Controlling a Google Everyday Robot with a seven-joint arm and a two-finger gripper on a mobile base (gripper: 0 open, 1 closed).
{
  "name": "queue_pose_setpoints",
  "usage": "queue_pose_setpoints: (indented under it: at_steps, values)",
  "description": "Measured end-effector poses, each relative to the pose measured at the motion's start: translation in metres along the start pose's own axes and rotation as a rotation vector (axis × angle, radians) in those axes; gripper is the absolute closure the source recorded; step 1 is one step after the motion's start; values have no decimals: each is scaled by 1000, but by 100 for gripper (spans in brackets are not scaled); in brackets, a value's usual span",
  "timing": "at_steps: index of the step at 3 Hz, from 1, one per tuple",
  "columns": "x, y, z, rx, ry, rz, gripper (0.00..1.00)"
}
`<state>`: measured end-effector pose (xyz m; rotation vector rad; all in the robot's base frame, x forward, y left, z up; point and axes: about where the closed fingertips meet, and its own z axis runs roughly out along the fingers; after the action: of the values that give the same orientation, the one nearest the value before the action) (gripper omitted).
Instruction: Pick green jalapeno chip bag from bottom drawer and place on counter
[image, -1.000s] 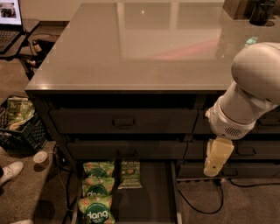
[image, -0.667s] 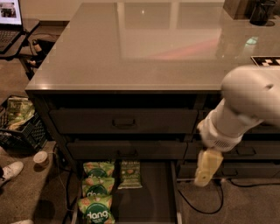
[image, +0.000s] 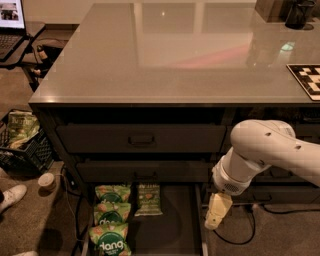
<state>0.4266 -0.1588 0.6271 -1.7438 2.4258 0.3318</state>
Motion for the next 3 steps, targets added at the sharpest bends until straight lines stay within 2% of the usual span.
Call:
queue_pose_setpoints:
  at_steps: [1, 2, 3]
  values:
    - [0, 0, 0, 0, 0, 0, 0]
    - [-5, 5, 24, 12, -21, -5, 0]
    - [-19, 4, 68, 39, -71, -29, 0]
